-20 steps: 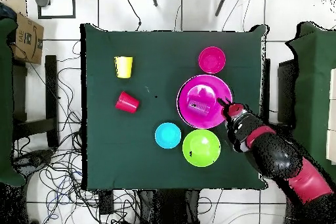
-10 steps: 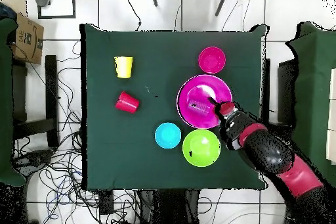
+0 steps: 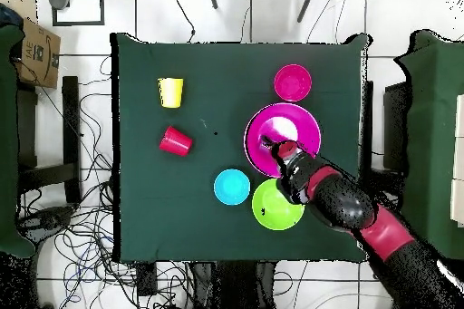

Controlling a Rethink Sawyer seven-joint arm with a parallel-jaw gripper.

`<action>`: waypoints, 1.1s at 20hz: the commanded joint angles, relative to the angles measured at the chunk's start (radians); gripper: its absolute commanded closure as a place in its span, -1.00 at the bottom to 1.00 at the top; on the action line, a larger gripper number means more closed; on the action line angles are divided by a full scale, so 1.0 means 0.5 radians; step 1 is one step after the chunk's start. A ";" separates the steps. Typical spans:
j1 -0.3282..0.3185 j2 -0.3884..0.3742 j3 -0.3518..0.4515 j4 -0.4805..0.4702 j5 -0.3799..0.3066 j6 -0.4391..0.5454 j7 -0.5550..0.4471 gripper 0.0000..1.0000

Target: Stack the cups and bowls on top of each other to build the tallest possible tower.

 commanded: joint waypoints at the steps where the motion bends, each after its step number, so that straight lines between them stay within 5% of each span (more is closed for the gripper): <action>1: 0.158 0.300 -0.107 -0.215 -0.259 -0.151 -0.074 -1.00; 8: 0.317 -0.011 -0.443 -0.483 -0.372 0.281 -0.171 -1.00; 13: 0.302 0.010 -0.401 -0.555 -0.371 0.377 -0.184 -1.00; 22: 0.273 -0.297 -0.245 -0.533 -0.131 0.874 -0.094 -1.00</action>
